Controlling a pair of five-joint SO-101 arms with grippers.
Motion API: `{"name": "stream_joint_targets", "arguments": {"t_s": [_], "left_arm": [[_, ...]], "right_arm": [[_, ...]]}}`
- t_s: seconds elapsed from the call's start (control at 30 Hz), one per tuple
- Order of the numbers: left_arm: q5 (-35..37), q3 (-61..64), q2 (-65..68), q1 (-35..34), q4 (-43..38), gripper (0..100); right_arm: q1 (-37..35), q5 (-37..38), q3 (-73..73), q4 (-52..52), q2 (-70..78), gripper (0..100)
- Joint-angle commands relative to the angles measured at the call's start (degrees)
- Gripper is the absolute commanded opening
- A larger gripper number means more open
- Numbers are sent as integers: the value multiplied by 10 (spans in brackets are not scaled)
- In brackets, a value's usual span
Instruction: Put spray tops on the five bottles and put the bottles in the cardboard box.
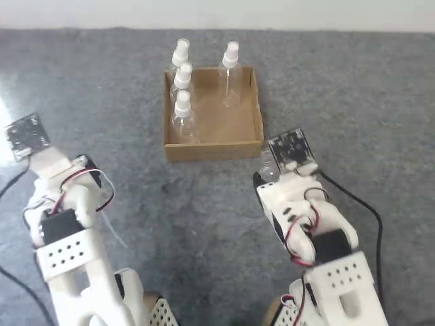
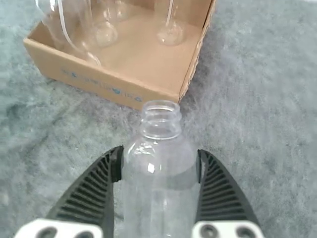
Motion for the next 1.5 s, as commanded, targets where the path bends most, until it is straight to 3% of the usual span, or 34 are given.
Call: {"name": "stream_joint_targets", "arguments": {"t_s": [0.0,0.2,0.57,0.87,1.07,1.27,1.47], "left_arm": [[25,-15,-65,1,-4,12],[54,-57,-142,1,43,12],[98,-67,-245,4,46,12],[139,-67,-350,76,43,12],[170,-68,-407,119,40,12],[171,-65,-447,152,-7,12],[171,-65,-477,178,-40,12]], "right_arm": [[-1,-2,7,1,-66,58],[-4,-2,18,1,-90,58],[-4,-2,20,2,-95,58],[-6,-6,21,1,-95,58],[-51,-4,27,-6,-95,58],[-58,-1,74,-87,-95,58],[-73,-1,79,-93,-95,58]]}}
